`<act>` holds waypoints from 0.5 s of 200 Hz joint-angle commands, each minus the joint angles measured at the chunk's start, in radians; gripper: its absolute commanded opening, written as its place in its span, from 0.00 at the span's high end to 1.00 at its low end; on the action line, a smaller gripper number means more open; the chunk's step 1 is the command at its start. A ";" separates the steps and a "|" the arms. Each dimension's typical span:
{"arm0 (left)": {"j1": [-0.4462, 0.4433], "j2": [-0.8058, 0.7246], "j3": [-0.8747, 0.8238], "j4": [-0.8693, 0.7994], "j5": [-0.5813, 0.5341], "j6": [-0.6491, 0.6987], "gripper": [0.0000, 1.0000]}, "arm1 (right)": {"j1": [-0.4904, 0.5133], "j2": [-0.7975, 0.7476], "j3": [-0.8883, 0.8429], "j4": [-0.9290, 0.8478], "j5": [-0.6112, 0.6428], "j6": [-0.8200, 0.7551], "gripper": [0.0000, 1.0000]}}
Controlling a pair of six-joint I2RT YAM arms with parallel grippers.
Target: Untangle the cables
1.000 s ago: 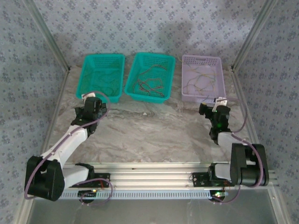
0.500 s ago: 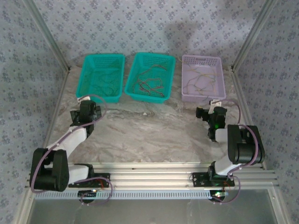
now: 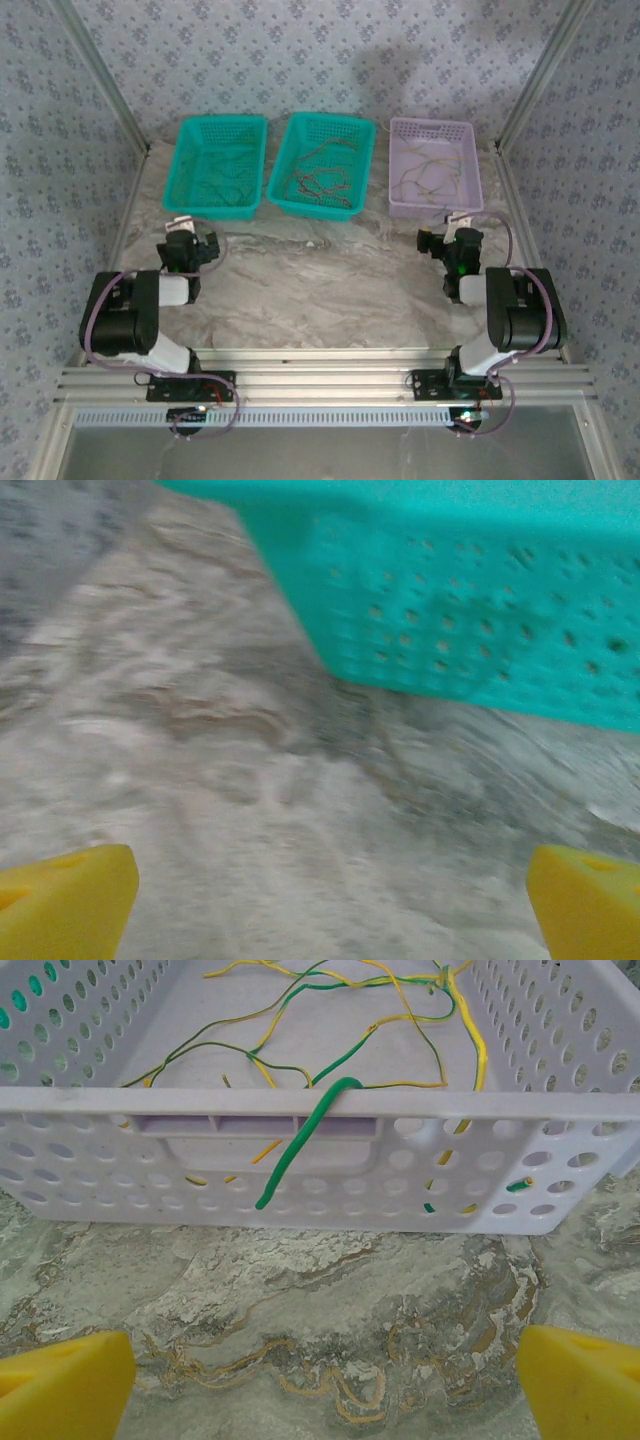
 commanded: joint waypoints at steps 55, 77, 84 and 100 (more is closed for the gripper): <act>-0.014 -0.001 0.012 0.133 -0.003 0.030 0.00 | 0.005 -0.008 0.021 0.008 0.016 -0.026 0.00; -0.013 0.000 0.011 0.135 -0.002 0.030 0.00 | 0.006 -0.009 0.020 0.008 0.016 -0.026 0.00; -0.012 0.000 0.011 0.134 -0.002 0.029 0.00 | 0.006 -0.008 0.021 0.008 0.017 -0.026 0.00; -0.004 -0.001 0.013 0.129 0.015 0.027 0.00 | 0.006 -0.008 0.020 0.008 0.016 -0.026 0.00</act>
